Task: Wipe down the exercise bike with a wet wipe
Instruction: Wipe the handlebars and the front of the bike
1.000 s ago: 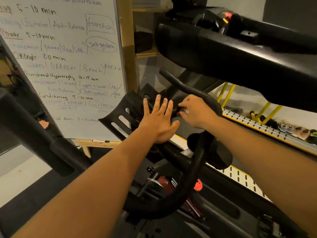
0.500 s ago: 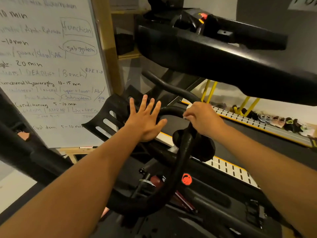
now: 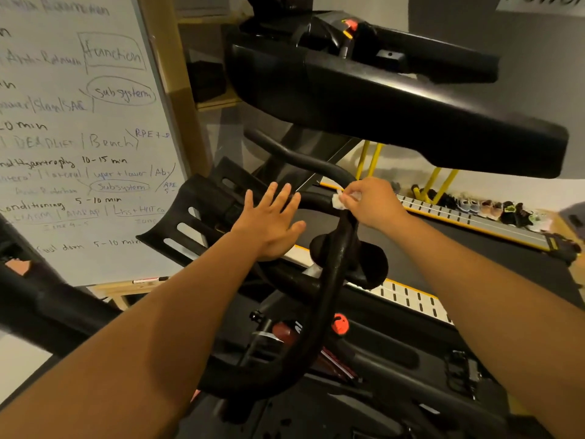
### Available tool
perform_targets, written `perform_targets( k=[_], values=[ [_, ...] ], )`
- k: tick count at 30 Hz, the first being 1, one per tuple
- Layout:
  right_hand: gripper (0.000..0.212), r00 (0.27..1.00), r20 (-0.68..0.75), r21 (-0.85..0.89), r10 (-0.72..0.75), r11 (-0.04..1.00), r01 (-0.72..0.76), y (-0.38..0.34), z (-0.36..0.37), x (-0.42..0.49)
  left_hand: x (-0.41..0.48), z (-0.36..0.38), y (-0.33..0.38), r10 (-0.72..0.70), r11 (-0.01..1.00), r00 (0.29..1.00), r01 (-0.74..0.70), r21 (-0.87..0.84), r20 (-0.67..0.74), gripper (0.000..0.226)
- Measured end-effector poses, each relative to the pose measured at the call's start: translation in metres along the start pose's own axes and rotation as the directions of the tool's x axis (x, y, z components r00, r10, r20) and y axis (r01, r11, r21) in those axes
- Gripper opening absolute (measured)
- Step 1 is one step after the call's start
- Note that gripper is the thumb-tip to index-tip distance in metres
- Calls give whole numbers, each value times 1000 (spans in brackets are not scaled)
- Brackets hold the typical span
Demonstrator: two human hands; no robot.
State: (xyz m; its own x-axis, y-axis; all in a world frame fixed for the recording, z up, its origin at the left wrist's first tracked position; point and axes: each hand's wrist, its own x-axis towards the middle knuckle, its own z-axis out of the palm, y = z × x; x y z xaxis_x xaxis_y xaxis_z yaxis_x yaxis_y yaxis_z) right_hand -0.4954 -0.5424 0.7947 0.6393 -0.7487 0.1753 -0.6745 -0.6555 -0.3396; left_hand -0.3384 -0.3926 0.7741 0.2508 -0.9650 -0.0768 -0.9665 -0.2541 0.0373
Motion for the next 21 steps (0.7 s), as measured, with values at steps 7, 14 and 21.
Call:
perform_targets(
  k=[7,14,21],
  values=[
    [24,923,327,-90,-206,965,247,-59,-14,-70,-3,0,-1,15,1000,1000,-15,5,-11,65],
    [15,931,330,-348,-159,896,276,-71,-8,-37,-2,0,-2,22,999,1000,-22,29,-12,65],
    [13,927,314,-245,-204,926,286,-68,-10,-68,-4,-2,-1,17,1000,1000,-17,19,2,64]
  ],
)
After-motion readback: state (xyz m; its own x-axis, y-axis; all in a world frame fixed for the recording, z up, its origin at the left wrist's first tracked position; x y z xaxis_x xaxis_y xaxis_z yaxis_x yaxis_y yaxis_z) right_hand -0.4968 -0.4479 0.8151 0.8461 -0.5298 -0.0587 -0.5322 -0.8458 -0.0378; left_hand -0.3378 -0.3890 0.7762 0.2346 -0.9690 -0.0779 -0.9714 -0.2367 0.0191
